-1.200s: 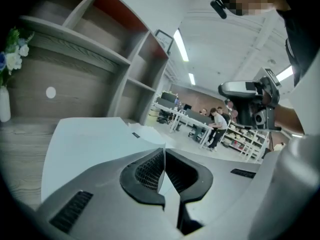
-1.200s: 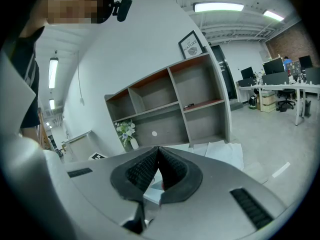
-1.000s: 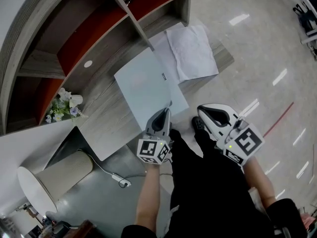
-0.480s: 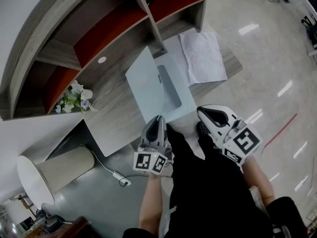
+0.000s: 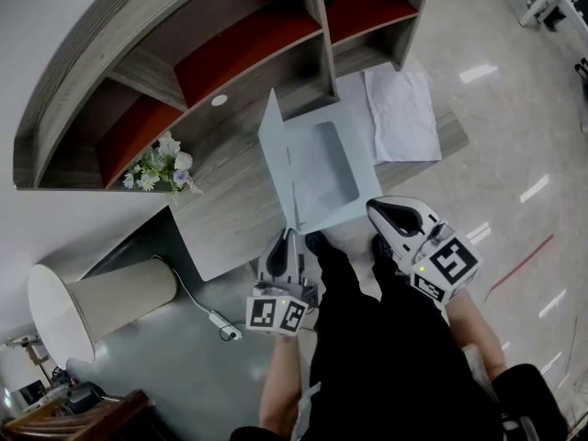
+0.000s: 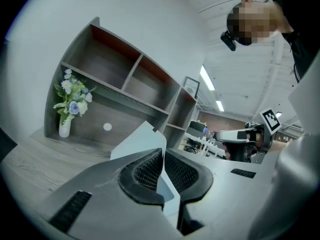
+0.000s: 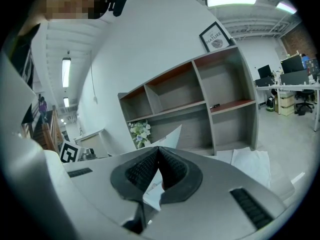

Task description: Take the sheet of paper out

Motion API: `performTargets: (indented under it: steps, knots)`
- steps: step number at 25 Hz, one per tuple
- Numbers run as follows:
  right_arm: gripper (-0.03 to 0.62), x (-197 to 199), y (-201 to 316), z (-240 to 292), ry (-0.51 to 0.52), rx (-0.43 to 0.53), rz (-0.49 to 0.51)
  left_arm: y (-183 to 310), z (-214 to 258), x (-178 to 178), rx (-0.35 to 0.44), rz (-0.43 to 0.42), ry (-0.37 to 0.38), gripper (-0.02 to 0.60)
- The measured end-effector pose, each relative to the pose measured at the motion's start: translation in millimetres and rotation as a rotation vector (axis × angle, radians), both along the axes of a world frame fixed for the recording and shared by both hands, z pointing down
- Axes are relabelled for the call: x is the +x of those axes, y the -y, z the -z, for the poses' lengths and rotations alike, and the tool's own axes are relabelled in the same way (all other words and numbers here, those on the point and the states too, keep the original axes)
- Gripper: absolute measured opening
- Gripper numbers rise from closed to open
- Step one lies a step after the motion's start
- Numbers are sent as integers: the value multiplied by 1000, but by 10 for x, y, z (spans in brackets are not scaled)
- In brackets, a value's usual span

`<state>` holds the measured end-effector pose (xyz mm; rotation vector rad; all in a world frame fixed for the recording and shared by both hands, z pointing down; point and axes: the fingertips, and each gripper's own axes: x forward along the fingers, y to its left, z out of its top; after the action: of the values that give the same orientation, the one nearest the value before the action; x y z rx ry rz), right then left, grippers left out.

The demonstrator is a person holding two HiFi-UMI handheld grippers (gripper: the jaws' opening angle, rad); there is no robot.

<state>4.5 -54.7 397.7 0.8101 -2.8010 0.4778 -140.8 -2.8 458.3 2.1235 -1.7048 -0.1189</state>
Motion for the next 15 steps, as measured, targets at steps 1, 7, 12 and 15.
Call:
performTargets:
  steps: [1,7,12,15]
  knots:
    - [12,-50,3,-5,-2,-1,4,-29,-1,-66,-2,13,-7,18]
    - [12,-392,55,-49,-22,-4,31,-148,-18,-374,-15,45,-18,18]
    - [12,-713,133,-71,-46,1,49,-215,-46,-522,-26,38,-34,18]
    - [14,-907,174,-87,-61,5,49,-271,-60,-624,-35,28,-22,18]
